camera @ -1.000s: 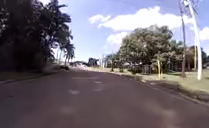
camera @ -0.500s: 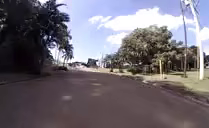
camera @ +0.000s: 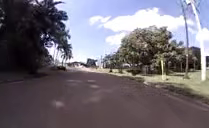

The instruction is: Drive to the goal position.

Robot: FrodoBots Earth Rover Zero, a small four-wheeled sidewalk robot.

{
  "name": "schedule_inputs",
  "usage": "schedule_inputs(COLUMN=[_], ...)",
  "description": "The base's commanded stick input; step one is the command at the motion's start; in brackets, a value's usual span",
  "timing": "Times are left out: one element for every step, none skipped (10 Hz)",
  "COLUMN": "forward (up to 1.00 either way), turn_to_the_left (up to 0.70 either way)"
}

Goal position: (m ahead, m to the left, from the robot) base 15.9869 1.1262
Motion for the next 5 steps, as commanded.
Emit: schedule_inputs(forward=[0.70,0.70,0.70,0.70,0.70], turn_to_the_left=[0.00,0.00,0.00,0.00,0.00])
